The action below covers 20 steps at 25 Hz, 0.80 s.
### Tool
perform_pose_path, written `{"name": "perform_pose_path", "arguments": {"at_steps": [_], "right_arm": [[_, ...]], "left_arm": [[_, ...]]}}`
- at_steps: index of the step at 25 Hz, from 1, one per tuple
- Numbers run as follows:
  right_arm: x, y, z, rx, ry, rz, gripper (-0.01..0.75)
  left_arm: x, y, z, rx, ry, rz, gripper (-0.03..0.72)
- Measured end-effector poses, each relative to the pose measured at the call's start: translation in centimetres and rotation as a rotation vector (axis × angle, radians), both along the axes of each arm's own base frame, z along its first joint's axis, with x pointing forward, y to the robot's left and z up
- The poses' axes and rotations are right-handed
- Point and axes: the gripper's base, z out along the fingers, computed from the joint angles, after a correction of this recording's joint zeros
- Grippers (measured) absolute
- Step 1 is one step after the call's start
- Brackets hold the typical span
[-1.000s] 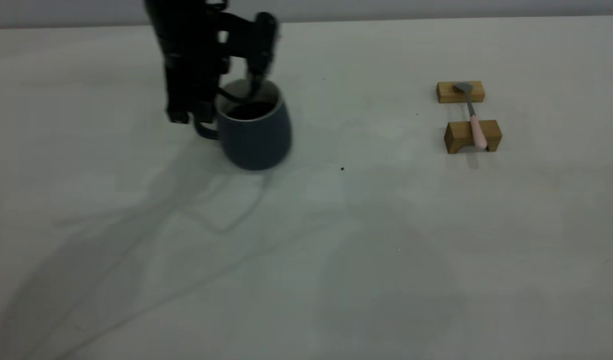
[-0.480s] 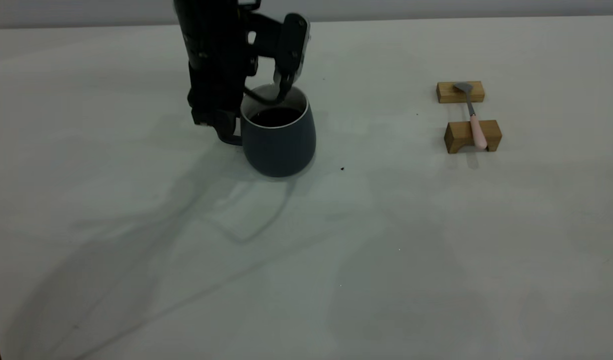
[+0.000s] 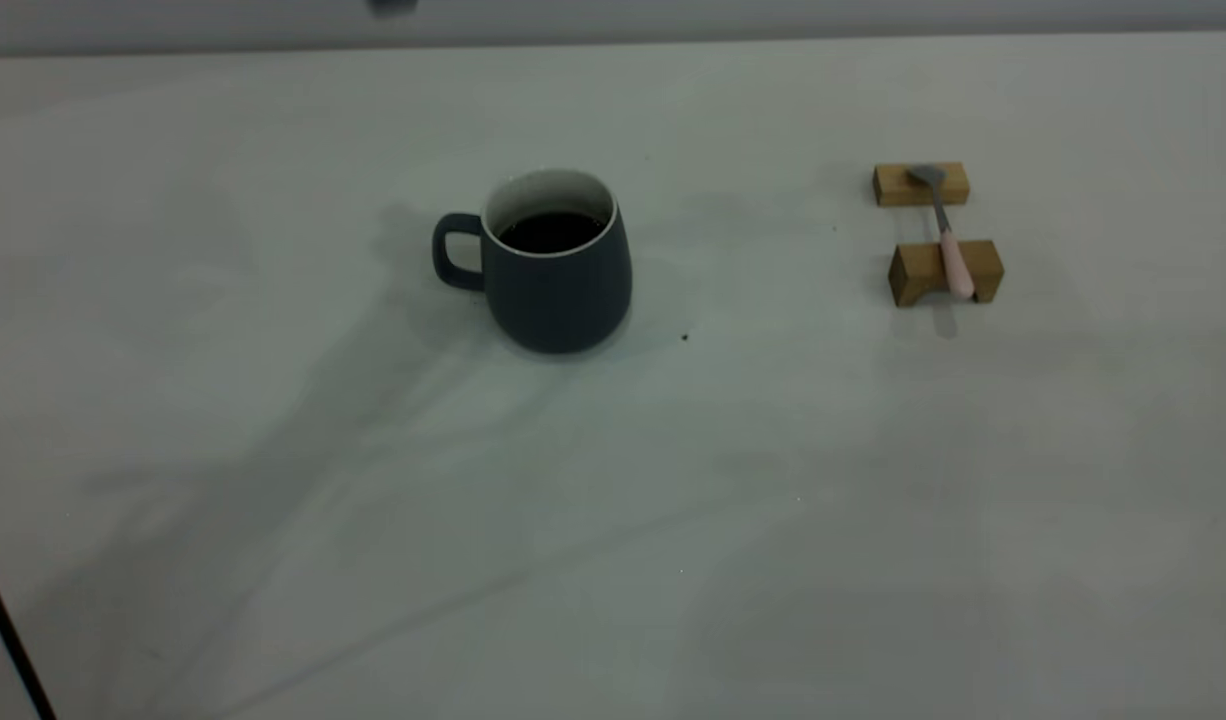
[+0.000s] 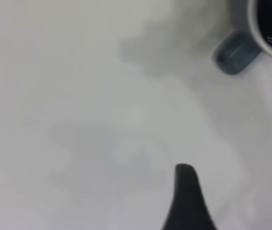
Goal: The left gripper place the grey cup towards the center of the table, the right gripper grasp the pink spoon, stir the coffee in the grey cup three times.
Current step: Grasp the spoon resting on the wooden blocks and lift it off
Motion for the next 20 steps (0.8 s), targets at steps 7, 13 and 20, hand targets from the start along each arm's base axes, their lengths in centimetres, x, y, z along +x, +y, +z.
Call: {"name": "perform_pose_path", "arguments": {"at_steps": [7,13,20], "right_arm": [[0.0,0.0,0.0,0.000,0.000,0.000,0.238],[0.0,0.0,0.0,0.000,0.000,0.000,0.238],[0.0,0.0,0.0,0.000,0.000,0.000,0.238]], "left_arm": [[-1.8,2.0,8.0,-0.093,-0.260,0.316,0.426],[-6.8,3.8,14.1,-0.247,-0.312,0.356,0.349],[-19.4,8.8,15.6,-0.377,-0.220,0.368,0.295]]}}
